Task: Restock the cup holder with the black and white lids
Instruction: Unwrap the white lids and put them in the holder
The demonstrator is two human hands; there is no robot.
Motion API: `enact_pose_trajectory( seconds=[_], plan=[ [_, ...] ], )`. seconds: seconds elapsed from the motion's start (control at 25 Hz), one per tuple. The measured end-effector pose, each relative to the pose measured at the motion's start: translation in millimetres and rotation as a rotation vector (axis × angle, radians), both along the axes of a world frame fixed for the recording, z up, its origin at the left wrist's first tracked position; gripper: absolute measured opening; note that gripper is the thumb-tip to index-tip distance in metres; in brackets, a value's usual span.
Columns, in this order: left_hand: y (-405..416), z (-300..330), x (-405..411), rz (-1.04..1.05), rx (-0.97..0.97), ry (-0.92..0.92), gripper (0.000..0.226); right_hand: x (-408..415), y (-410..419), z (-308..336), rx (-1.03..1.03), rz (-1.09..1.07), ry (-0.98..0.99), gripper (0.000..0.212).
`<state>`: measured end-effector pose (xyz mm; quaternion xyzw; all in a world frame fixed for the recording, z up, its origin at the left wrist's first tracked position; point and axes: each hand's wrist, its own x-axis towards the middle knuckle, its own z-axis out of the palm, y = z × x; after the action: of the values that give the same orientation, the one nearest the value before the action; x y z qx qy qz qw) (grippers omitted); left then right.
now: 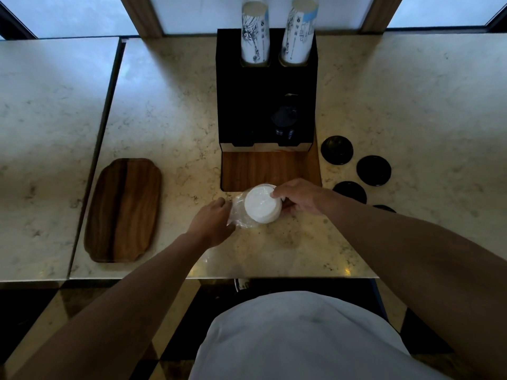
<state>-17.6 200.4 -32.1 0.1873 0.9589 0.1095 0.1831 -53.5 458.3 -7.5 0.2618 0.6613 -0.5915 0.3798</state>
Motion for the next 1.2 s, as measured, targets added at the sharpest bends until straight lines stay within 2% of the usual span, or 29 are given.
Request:
enact_pose_trajectory(
  seconds=[0.12, 0.24, 0.44, 0.52, 0.8, 1.04, 1.2],
  plan=[
    [-12.6, -2.9, -0.8, -0.010, -0.042, 0.013, 0.064, -2.1, 5.5, -2.9, 0.032, -0.097, 0.045, 0.023],
    [-24.9, -3.4, -3.4, -0.014, -0.095, 0.005, 0.075, -7.9, 11.1, -5.1, 0.051, -0.197, 0.079, 0.023],
    [-34.6, 1.3, -6.4, 0.001, -0.104, -0.039, 0.108, -17.4, 16.6, -2.2, 0.031, -0.376, 0.160, 0.022],
    [-34.1, 3.1, -7.3, 0.011, -0.095, -0.029, 0.113, -22.0, 19.5, -0.1, 0.037, -0.460, 0.174, 0.025],
    [-19.3, 13.3, -27.8, 0.072, 0.015, 0.029, 0.104, -32.0, 20.8, 4.9, 0.018, -0.496, 0.187, 0.026],
    [10.1, 23.1, -52.4, 0.083, 0.097, 0.036, 0.080, -39.7, 19.9, 9.3, -0.021, -0.483, 0.211, 0.030],
    [31.8, 31.5, -65.1, 0.072, 0.132, 0.015, 0.068, -46.5, 20.0, 13.7, -0.048, -0.475, 0.235, 0.042]
  ],
)
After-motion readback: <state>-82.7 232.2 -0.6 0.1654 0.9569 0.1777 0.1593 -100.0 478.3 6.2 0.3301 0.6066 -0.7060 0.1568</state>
